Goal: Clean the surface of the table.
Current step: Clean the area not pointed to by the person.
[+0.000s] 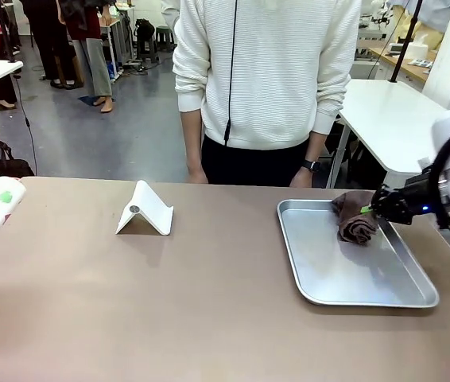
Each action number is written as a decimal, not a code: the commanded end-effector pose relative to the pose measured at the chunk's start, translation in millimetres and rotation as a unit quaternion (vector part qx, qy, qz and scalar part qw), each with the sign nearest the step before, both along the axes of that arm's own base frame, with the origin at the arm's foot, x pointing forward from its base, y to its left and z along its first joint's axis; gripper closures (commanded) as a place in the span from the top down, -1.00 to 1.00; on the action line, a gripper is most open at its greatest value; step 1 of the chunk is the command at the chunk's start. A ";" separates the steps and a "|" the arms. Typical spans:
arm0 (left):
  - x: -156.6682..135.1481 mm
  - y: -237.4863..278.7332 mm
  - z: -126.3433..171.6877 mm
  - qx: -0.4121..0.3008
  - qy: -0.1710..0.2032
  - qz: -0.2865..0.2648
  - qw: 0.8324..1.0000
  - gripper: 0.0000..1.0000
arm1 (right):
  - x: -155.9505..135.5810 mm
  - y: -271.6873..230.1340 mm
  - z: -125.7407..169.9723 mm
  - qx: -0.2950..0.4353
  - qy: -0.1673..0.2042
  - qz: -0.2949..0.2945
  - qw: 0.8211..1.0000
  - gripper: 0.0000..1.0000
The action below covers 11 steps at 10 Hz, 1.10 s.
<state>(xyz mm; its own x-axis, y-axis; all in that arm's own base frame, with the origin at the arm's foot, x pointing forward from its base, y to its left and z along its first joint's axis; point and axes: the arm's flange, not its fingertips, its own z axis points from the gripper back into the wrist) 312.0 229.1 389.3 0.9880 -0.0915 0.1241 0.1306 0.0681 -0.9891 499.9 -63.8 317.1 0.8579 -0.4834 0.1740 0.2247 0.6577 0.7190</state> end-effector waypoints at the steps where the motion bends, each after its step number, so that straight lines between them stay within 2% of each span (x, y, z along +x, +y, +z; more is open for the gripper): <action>1: -1.0 2.9 7.9 -0.009 0.000 0.008 1.000 -0.63 | -10.2 -31.6 49.8 0.122 0.028 0.019 0.992 -0.86; 2: -1.0 2.9 7.9 -0.009 0.000 0.008 1.000 -0.63 | -16.2 -47.1 65.1 0.190 0.041 0.037 0.980 -0.86; 4: -1.0 2.9 7.9 -0.009 0.000 0.008 1.000 -0.63 | -27.5 -76.3 87.7 0.315 0.082 0.074 0.943 -0.86; 6: -1.0 2.9 7.9 -0.009 0.000 0.008 1.000 -0.63 | -43.3 -98.2 110.4 0.400 0.116 0.086 0.905 -0.86; 7: -1.0 2.9 7.9 -0.009 0.000 0.008 1.000 -0.63 | -60.7 -107.7 128.0 0.427 0.134 0.108 0.888 -0.86; 8: -1.0 2.9 7.9 -0.009 0.000 0.008 1.000 -0.63 | -78.8 -112.9 141.3 0.425 0.134 0.134 0.885 -0.86; 11: -1.0 2.9 7.9 -0.009 0.000 0.008 1.000 -0.63 | -126.1 -95.6 152.7 0.378 0.109 0.209 0.895 -0.86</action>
<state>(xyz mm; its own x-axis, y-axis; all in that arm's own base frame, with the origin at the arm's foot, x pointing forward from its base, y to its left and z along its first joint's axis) 311.8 229.4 390.1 0.9879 -0.0909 0.1260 0.1325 0.0693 -0.9888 391.5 -169.4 470.8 0.9468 -0.0513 -0.3179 0.3191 0.0184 0.9475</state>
